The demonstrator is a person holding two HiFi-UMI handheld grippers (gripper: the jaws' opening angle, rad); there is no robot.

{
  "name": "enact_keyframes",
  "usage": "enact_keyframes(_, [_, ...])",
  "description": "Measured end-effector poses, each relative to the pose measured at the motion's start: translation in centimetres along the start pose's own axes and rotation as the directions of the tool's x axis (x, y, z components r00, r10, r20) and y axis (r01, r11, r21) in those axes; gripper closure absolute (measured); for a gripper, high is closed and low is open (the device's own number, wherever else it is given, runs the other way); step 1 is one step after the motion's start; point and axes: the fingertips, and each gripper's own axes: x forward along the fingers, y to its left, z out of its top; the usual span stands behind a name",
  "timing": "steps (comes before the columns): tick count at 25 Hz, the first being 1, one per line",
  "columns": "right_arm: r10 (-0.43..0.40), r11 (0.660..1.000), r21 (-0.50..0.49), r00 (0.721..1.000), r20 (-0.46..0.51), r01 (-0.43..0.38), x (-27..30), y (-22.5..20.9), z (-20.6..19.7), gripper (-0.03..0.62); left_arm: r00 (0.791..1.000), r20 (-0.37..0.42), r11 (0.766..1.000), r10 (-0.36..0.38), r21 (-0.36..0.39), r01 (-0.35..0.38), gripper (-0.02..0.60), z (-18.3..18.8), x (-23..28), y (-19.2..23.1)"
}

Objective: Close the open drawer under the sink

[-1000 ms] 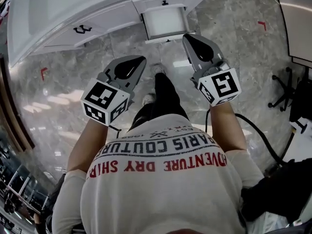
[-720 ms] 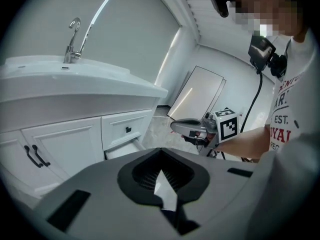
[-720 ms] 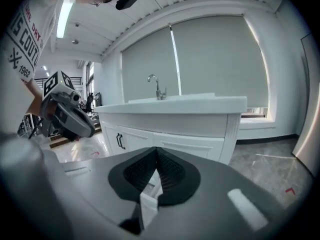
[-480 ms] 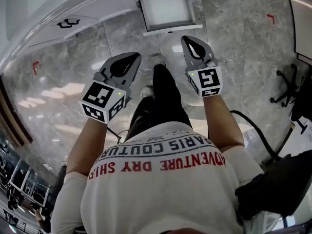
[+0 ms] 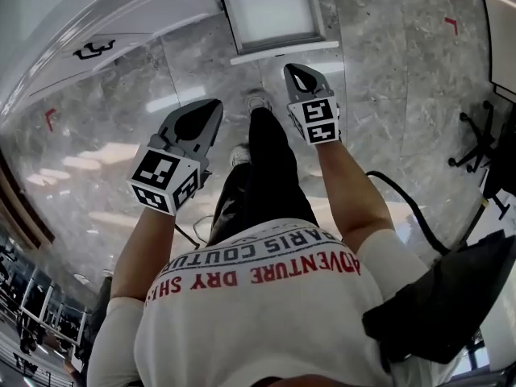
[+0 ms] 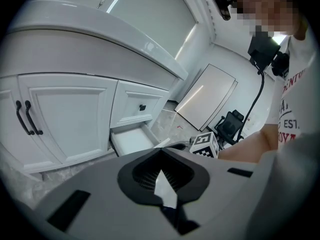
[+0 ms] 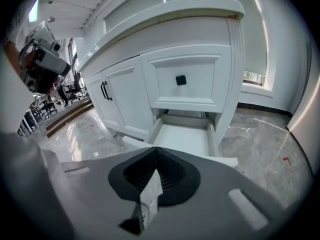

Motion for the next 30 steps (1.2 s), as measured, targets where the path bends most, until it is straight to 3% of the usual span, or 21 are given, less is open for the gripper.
enact_keyframes(5, [0.000,1.000,0.026,0.995,-0.098,0.003,3.1,-1.0,-3.3,0.592,1.000,-0.010,1.000,-0.004,-0.019,0.004,0.580,-0.7,0.9,0.3])
enact_keyframes(12, [-0.019,0.997,0.075,0.989,-0.145,0.030,5.8,-2.1,-4.8,0.592,1.000,-0.017,0.999,0.012,-0.044,-0.012,0.580,-1.4,1.3,1.6])
enact_keyframes(30, [-0.053,0.988,0.137,0.986,-0.156,0.075,7.0,-3.5,-5.2,0.592,1.000,-0.012,0.998,0.003,-0.055,-0.003,0.580,-1.6,1.8,2.3])
